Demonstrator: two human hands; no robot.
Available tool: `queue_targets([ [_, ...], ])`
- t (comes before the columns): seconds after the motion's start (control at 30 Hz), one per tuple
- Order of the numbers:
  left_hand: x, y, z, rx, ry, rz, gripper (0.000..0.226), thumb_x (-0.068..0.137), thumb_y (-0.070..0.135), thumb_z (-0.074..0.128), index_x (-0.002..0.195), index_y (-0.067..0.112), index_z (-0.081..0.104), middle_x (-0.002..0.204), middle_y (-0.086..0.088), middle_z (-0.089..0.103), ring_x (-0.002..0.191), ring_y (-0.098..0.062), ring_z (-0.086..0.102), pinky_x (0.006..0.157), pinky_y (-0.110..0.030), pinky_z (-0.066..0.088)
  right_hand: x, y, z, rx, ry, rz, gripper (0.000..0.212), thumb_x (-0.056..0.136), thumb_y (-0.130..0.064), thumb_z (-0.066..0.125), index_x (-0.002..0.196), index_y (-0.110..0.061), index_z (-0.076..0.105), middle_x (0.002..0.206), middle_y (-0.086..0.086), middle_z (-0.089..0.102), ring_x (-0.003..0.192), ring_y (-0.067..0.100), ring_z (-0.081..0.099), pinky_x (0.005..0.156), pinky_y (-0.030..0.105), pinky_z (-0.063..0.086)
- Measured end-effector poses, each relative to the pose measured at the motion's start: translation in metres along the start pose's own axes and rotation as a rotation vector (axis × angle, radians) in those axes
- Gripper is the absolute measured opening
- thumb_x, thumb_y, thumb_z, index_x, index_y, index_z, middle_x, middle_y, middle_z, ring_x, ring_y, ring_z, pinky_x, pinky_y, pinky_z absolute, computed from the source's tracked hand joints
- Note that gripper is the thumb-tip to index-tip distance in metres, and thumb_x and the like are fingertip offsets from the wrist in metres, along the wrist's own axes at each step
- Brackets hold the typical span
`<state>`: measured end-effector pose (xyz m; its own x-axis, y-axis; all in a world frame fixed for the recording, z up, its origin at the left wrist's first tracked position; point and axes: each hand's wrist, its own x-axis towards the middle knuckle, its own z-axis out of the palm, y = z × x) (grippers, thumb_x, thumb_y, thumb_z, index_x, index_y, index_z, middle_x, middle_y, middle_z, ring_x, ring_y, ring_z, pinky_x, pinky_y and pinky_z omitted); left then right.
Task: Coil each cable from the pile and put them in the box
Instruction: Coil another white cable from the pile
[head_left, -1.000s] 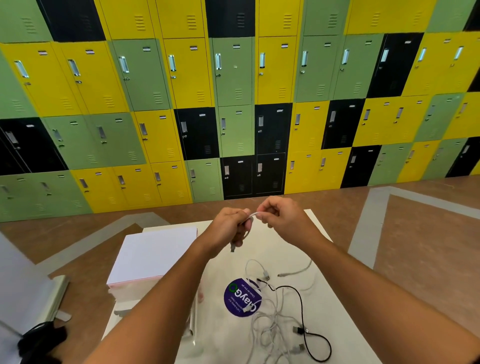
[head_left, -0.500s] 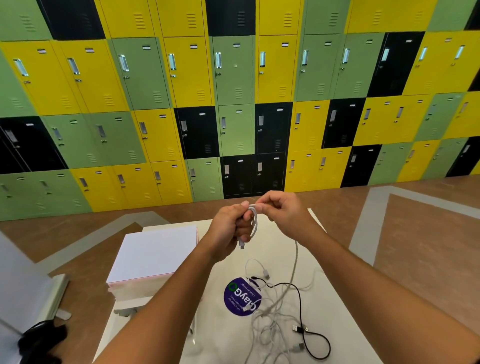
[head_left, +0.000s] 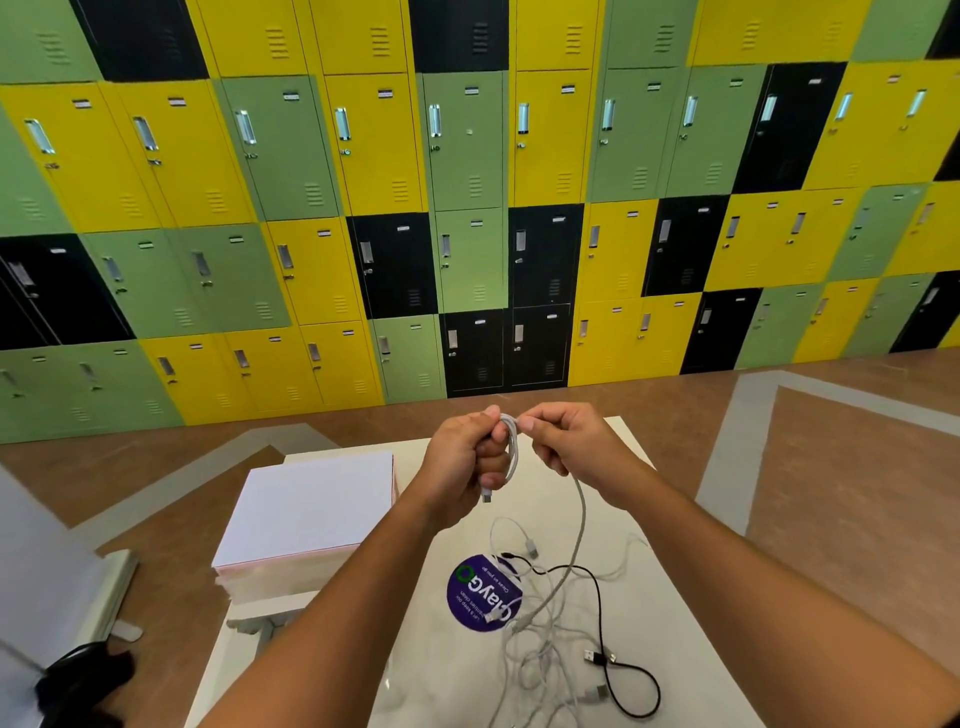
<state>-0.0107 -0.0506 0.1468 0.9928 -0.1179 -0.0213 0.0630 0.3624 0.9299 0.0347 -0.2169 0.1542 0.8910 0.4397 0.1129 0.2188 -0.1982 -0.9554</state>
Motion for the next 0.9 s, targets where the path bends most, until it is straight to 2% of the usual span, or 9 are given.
queue_targets([
  [0.2, 0.002, 0.007, 0.0, -0.214, 0.061, 0.005, 0.042, 0.108, 0.027, 0.037, 0.075, 0.009, 0.056, 0.056, 0.002, 0.032, 0.045, -0.007, 0.026, 0.04, -0.02, 0.028, -0.005, 0.012, 0.003, -0.025, -0.005, 0.076, 0.026, 0.104, -0.025, 0.051, 0.1, -0.016, 0.075, 0.063, 0.004, 0.054, 0.059, 0.017, 0.046, 0.052, 0.024, 0.04],
  [0.37, 0.011, 0.01, 0.007, -0.28, 0.224, 0.198, 0.041, 0.109, 0.027, 0.034, 0.081, 0.007, 0.057, 0.056, 0.003, 0.034, 0.046, -0.008, 0.03, 0.046, -0.022, 0.036, -0.013, 0.026, 0.026, -0.154, -0.115, 0.181, 0.027, 0.106, -0.024, 0.046, 0.111, -0.016, 0.071, 0.064, 0.004, 0.054, 0.052, 0.011, 0.045, 0.049, 0.022, 0.038],
  [0.5, 0.019, -0.004, 0.003, 0.081, 0.375, 0.341, 0.039, 0.11, 0.021, 0.034, 0.09, 0.005, 0.063, 0.062, 0.001, 0.042, 0.052, -0.009, 0.043, 0.064, -0.032, 0.053, -0.019, 0.024, 0.046, -0.351, -0.232, 0.194, 0.031, 0.106, -0.017, 0.041, 0.128, -0.017, 0.062, 0.072, -0.003, 0.052, 0.059, 0.008, 0.046, 0.055, 0.019, 0.037],
  [0.57, 0.017, -0.017, -0.002, 0.381, 0.42, 0.354, 0.037, 0.11, 0.026, 0.035, 0.092, 0.012, 0.065, 0.066, 0.004, 0.048, 0.06, -0.009, 0.054, 0.071, -0.038, 0.056, -0.02, 0.017, 0.049, -0.58, -0.304, 0.139, 0.034, 0.105, -0.018, 0.041, 0.134, -0.02, 0.059, 0.089, -0.005, 0.063, 0.072, 0.009, 0.055, 0.065, 0.022, 0.041],
  [0.63, 0.014, -0.029, -0.009, 0.631, 0.399, 0.332, 0.035, 0.109, 0.032, 0.035, 0.095, 0.017, 0.063, 0.072, 0.007, 0.054, 0.075, -0.013, 0.062, 0.066, -0.032, 0.054, -0.02, 0.009, 0.05, -0.785, -0.347, 0.081, 0.032, 0.106, -0.019, 0.041, 0.133, -0.019, 0.057, 0.115, 0.005, 0.066, 0.089, 0.018, 0.06, 0.075, 0.031, 0.046],
  [0.67, 0.012, -0.033, -0.012, 0.726, 0.361, 0.323, 0.034, 0.109, 0.033, 0.034, 0.095, 0.017, 0.061, 0.076, 0.007, 0.056, 0.078, -0.012, 0.061, 0.064, -0.026, 0.05, -0.02, 0.003, 0.049, -0.857, -0.353, 0.06, 0.03, 0.105, -0.019, 0.041, 0.13, -0.018, 0.057, 0.118, 0.008, 0.066, 0.093, 0.021, 0.061, 0.076, 0.034, 0.048],
  [0.77, 0.01, -0.044, -0.028, 0.967, 0.244, 0.287, 0.032, 0.108, 0.032, 0.036, 0.093, 0.016, 0.059, 0.081, 0.004, 0.06, 0.076, -0.009, 0.056, 0.065, -0.022, 0.045, -0.018, -0.012, 0.041, -0.953, -0.317, -0.017, 0.023, 0.104, -0.018, 0.046, 0.121, -0.018, 0.061, 0.11, 0.007, 0.067, 0.094, 0.023, 0.062, 0.077, 0.035, 0.05],
  [0.83, 0.009, -0.047, -0.038, 1.0, 0.17, 0.209, 0.031, 0.108, 0.033, 0.039, 0.089, 0.018, 0.058, 0.08, 0.001, 0.06, 0.075, -0.014, 0.057, 0.068, -0.032, 0.05, -0.015, -0.019, 0.032, -0.871, -0.242, -0.018, 0.015, 0.102, -0.023, 0.052, 0.112, -0.023, 0.062, 0.1, 0.001, 0.063, 0.087, 0.018, 0.059, 0.072, 0.032, 0.047],
  [0.9, 0.005, -0.048, -0.042, 0.967, 0.083, 0.121, 0.034, 0.108, 0.032, 0.04, 0.084, 0.018, 0.059, 0.071, 0.001, 0.058, 0.068, -0.016, 0.058, 0.063, -0.031, 0.05, -0.012, -0.024, 0.024, -0.84, -0.213, -0.003, 0.007, 0.1, -0.024, 0.056, 0.105, -0.026, 0.06, 0.091, -0.005, 0.057, 0.08, 0.013, 0.054, 0.067, 0.029, 0.044],
])
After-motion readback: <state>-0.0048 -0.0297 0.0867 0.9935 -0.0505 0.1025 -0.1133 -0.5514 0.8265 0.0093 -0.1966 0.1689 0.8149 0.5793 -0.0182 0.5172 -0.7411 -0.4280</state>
